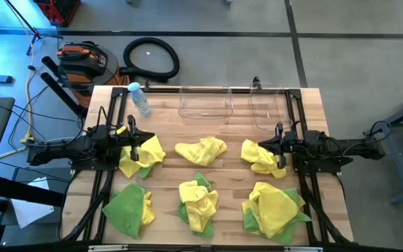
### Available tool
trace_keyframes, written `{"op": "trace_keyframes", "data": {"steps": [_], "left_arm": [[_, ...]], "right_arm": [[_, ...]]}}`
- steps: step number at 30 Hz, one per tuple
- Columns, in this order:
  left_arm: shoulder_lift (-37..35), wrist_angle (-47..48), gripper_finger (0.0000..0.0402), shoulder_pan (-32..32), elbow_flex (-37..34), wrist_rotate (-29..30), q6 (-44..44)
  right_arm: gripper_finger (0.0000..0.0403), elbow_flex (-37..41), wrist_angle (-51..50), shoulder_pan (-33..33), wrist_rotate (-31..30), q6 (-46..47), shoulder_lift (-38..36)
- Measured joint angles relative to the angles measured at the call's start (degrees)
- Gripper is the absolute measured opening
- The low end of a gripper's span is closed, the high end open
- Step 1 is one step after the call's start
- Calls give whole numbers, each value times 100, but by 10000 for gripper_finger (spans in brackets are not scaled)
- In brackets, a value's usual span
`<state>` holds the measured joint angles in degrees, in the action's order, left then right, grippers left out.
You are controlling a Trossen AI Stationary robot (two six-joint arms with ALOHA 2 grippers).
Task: Sort microfiber towel by color & place in baskets
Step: Put the top center yellow microfiber cloth into the left transparent bin
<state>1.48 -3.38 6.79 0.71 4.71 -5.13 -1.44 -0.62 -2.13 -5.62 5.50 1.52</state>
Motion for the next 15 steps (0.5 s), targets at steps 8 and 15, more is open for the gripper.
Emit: {"op": "trace_keyframes", "data": {"steps": [8, 15], "left_arm": [[0, 54, 0, 0, 2, 2, 0], [0, 52, 0, 0, 2, 2, 1]], "right_arm": [[0, -1, 0, 0, 1, 0, 0], [0, 0, 0, 0, 0, 0, 0]]}}
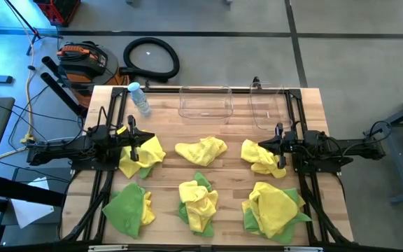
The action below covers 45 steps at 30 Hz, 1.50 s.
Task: Sort microfiber towel by color & place in baskets
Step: Put the top center yellow microfiber cloth into the left transparent bin
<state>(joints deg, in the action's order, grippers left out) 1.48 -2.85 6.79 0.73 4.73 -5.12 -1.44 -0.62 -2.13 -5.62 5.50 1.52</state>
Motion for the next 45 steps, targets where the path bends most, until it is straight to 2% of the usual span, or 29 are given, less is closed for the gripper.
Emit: {"op": "trace_keyframes", "data": {"steps": [11, 16, 18, 21, 26, 30, 36, 45], "left_arm": [[2, -58, 0, 0, -1, -1, 60], [20, -702, 0, -7, -2, -97, 1357], [77, -1176, 0, -11, 0, -90, 1490], [141, -1551, 0, -9, 138, 234, 1665], [565, -1464, 0, -4, 948, 788, 1394], [1411, -637, 0, -4, 2001, 787, 905], [3023, 812, 0, -7, 3674, 785, 676], [4827, 1777, 6, -11, 5265, 374, 56]], "right_arm": [[0, -1, 0, 0, -1, 0, 0], [0, -1, 0, 0, 1, 0, 1], [0, -1, 0, 0, 0, 0, 2], [0, -1, 0, 0, -1, 0, 2], [0, 1, -2, 0, 1, 0, 2], [0, -1, 0, 0, 1, 0, 2], [0, -1, -2, 0, 1, 0, 2], [0, -1, 0, 0, 1, 0, 2]]}}
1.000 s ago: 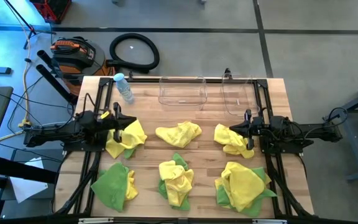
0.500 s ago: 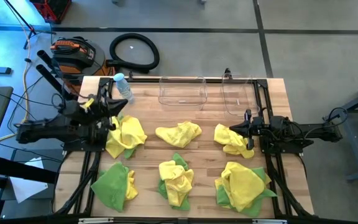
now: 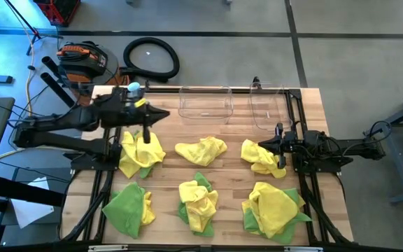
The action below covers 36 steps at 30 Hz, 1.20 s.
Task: Sort microfiber towel by color & place in baskets
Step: Put the top center yellow microfiber cloth into the left transparent bin
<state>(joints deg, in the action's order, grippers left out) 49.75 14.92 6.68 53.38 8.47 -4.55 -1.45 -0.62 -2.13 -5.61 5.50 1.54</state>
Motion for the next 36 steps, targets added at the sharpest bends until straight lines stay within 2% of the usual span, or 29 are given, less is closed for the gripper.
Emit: {"op": "trace_keyframes", "data": {"steps": [4, 10, 14, 18, 21, 31, 36], "left_arm": [[804, 788, 33, -95, 728, 118, 131], [2115, 1854, 97, -418, 1798, 363, 164], [2941, 2082, 136, -684, 2296, 588, 259], [3657, 2085, 163, -880, 2621, 1067, 568], [4089, 2078, 171, -956, 2787, 1285, 808], [5189, 2075, 172, -988, 3068, 1279, 1932], [5645, 2093, 172, -986, 3089, 994, 2470]], "right_arm": [[0, 0, -2, 0, -1, 0, 0], [0, 2, 0, 0, 0, 0, 0], [0, 0, -2, 0, -1, 0, 0], [0, 1, 0, 0, 0, 0, 0], [0, 2, -1, 0, -1, 0, 0], [0, 1, -1, 0, -1, 0, 0], [0, 0, -2, 0, -1, 0, 0]]}}
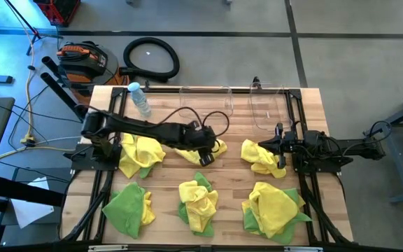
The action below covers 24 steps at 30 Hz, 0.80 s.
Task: Sort microfiber towel by color & place in baskets
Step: Put the top center yellow microfiber cloth into the left transparent bin
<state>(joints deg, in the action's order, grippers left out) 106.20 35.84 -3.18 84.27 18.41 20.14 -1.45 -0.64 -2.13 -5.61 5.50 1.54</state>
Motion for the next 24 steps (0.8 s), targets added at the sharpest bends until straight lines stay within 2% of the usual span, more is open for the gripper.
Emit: {"op": "trace_keyframes", "data": {"steps": [6, 12, 20, 24], "left_arm": [[489, 38, 172, 0, 0, -265, 476], [933, 29, 172, 0, 0, -285, 942], [1556, 6, 172, 4, 20, -360, 1124], [1713, 125, 148, -12, 31, -328, 1356]], "right_arm": [[0, 0, 2, 0, 0, 0, 0], [0, 0, 1, 0, 1, 0, 0], [0, 1, 0, 0, 0, 0, 0], [0, 0, 0, 0, 1, 0, 0]]}}
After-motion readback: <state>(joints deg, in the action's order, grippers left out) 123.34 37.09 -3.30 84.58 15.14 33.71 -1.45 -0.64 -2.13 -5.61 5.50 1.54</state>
